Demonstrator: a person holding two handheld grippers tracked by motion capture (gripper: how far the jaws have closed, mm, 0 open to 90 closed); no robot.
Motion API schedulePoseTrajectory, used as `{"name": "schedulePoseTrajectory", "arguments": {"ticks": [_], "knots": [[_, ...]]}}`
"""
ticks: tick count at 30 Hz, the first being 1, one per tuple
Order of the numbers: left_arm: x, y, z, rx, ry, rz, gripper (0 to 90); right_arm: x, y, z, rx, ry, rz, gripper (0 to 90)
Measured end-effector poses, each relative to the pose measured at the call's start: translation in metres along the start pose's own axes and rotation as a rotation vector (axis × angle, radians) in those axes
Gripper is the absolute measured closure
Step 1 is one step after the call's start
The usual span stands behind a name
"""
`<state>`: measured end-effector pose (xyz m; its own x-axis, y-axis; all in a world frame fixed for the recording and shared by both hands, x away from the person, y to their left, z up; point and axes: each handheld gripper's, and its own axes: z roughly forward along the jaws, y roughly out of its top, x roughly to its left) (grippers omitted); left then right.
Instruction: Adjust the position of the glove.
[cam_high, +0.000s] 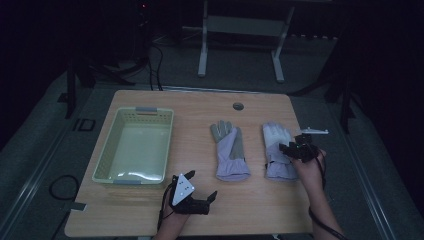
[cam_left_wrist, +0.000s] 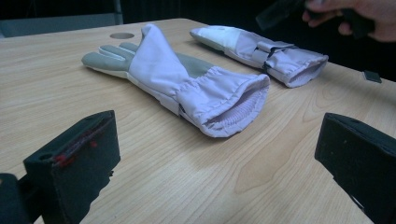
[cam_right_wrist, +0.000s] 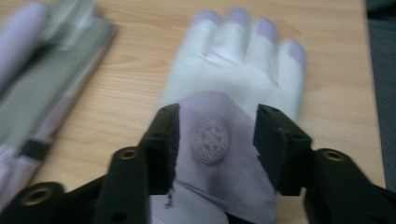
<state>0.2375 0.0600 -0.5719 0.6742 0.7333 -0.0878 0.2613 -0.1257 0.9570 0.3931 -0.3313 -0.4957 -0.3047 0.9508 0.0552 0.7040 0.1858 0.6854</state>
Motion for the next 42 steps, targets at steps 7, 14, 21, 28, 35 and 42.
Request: {"name": "schedulePoseTrajectory", "arguments": {"ticks": [7,14,21,28,35,42], "knots": [[0.000,0.000,0.000,0.000,0.001,0.000,0.2,-0.007,0.009,0.001,0.089,0.068,-0.082,48.7],[0.000,0.000,0.000,0.000,0.000,0.000,0.2,-0.011,-0.004,0.018,0.123,0.035,-0.072,47.9],[0.000,0.000,0.000,0.001,0.000,0.003,0.2,-0.018,-0.016,0.033,0.147,0.095,-0.054,57.1],[0.000,0.000,0.000,0.001,0.000,0.003,0.2,-0.017,-0.020,0.033,0.126,0.117,-0.044,65.8],[0.000,0.000,0.000,-0.001,0.000,-0.001,0.2,-0.014,-0.021,0.029,0.106,0.111,-0.015,75.6],[0.000,0.000,0.000,-0.001,0.001,-0.001,0.2,-0.012,-0.011,0.012,0.094,0.102,0.006,79.0]]}}
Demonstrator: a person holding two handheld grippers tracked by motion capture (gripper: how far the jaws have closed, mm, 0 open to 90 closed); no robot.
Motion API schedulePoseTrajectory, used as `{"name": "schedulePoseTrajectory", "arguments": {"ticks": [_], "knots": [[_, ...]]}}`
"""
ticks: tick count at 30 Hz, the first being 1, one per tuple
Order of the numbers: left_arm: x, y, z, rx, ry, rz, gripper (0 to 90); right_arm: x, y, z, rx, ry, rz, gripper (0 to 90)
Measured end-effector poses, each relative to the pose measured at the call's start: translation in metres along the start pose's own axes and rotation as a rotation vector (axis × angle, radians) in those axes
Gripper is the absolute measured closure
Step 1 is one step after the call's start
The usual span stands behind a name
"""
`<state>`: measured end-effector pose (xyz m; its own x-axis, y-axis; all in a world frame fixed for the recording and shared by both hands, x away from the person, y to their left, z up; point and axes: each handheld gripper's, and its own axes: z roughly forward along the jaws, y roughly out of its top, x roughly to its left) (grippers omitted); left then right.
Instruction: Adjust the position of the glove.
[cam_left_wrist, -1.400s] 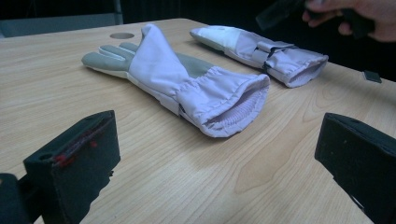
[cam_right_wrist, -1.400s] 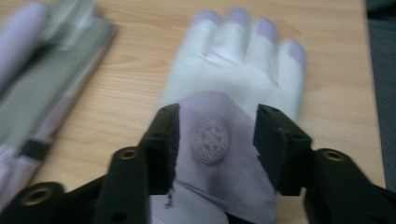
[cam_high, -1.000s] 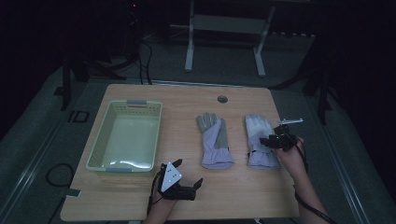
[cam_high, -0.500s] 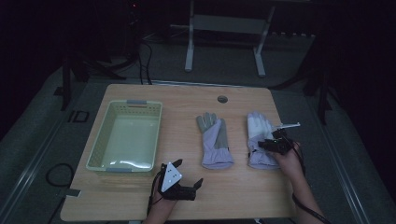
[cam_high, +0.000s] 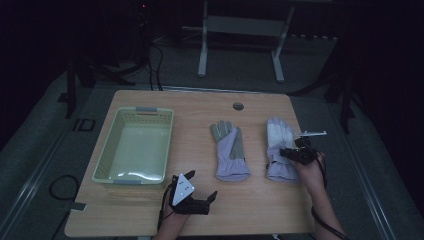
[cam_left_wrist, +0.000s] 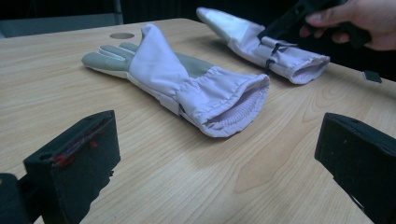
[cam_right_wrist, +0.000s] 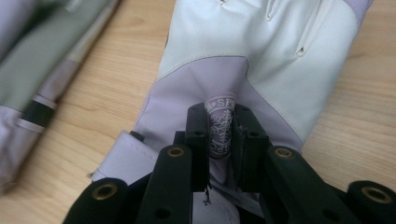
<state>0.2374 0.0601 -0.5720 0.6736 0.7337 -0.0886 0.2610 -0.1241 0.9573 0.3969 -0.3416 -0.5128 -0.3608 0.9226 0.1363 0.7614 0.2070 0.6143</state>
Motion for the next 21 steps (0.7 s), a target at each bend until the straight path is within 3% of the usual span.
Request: {"name": "schedulePoseTrajectory", "arguments": {"ticks": [9,21], "knots": [[0.000,0.000,0.000,0.000,0.001,-0.001,0.2,0.010,0.022,-0.036,-0.066,-0.032,-0.003,79.9],[0.000,0.000,0.000,0.000,0.001,-0.001,0.2,0.037,0.057,-0.082,-0.123,0.012,-0.074,79.8]]}}
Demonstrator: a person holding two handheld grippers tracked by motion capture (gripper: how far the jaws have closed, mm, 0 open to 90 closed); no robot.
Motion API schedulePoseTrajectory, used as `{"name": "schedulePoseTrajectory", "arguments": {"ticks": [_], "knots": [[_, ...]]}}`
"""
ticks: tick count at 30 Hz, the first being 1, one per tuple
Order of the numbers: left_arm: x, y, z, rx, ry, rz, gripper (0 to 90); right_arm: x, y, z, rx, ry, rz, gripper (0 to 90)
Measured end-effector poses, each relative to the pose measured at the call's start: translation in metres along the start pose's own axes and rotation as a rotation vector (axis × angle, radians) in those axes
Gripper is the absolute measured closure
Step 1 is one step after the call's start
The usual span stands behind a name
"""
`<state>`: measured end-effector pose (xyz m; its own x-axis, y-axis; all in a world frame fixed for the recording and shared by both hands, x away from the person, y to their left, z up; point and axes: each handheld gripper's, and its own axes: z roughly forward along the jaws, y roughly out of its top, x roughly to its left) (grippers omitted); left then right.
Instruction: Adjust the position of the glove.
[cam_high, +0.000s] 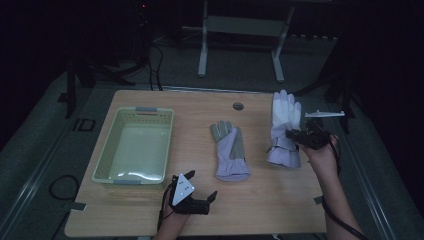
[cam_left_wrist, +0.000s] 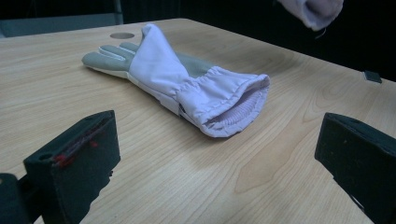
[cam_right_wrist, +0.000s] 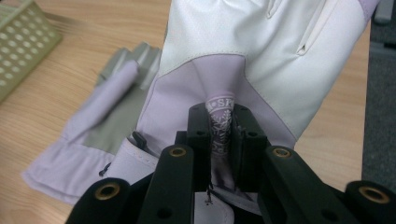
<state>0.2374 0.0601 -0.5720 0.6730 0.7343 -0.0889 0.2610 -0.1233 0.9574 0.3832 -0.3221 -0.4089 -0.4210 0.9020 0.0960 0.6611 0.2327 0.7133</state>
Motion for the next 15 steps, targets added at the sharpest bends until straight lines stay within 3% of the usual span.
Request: {"name": "schedulePoseTrajectory", "arguments": {"ticks": [8,15], "knots": [[0.000,0.000,0.000,0.000,0.000,-0.001,0.2,0.024,0.018,-0.015,-0.041,0.025,-0.015,79.6],[0.000,0.000,0.000,0.000,-0.001,0.001,0.2,0.050,0.030,-0.011,-0.038,0.042,-0.035,79.6]]}}
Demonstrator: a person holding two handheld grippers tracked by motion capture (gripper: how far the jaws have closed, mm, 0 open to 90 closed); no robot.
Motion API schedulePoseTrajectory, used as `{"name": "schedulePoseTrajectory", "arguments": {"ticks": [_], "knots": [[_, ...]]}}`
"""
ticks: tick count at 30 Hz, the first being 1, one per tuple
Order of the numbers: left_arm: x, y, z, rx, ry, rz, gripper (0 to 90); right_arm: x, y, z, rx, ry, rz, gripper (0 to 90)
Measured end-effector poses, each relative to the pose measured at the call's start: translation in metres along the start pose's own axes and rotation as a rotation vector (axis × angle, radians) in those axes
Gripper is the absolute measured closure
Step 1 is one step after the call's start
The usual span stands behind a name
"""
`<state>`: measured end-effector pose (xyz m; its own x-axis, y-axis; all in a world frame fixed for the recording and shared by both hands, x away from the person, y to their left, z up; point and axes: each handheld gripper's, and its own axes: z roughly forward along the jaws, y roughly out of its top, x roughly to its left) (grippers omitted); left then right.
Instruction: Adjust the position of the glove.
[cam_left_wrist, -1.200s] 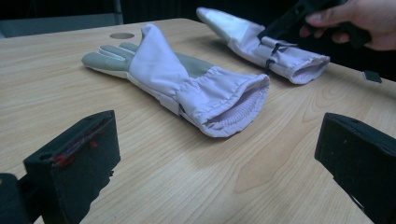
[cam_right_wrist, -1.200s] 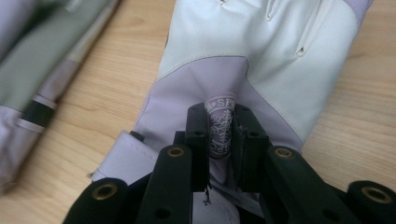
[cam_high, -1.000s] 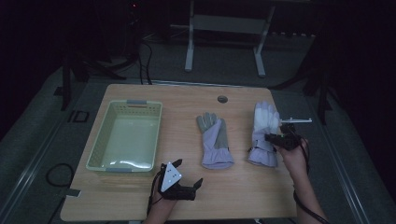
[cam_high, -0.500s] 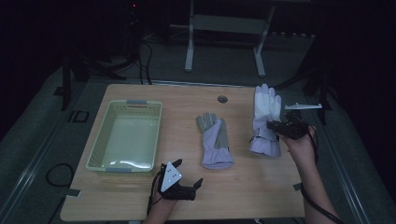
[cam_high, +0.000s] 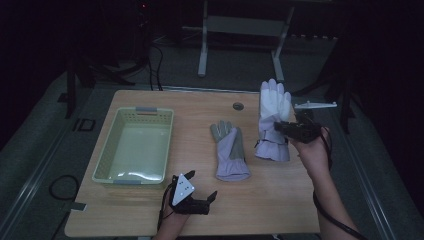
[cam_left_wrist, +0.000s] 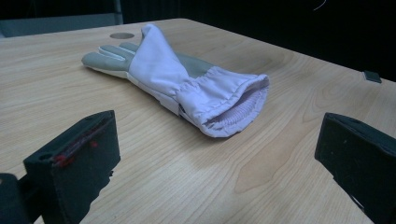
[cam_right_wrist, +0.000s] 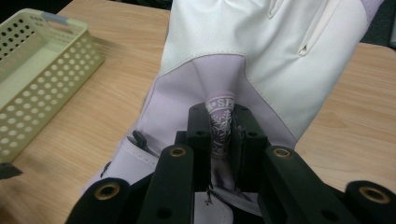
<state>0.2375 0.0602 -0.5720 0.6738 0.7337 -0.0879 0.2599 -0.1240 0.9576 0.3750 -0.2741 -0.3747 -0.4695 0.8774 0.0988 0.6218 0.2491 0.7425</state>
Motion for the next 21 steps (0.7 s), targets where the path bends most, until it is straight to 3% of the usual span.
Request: {"name": "schedulePoseTrajectory", "arguments": {"ticks": [12,21], "knots": [[0.000,0.000,0.000,0.000,0.000,0.004,0.2,0.051,0.013,0.022,0.034,0.032,-0.059,79.6],[0.000,0.000,0.000,-0.002,-0.004,0.001,0.2,0.080,0.004,0.051,0.099,0.061,-0.077,79.6]]}}
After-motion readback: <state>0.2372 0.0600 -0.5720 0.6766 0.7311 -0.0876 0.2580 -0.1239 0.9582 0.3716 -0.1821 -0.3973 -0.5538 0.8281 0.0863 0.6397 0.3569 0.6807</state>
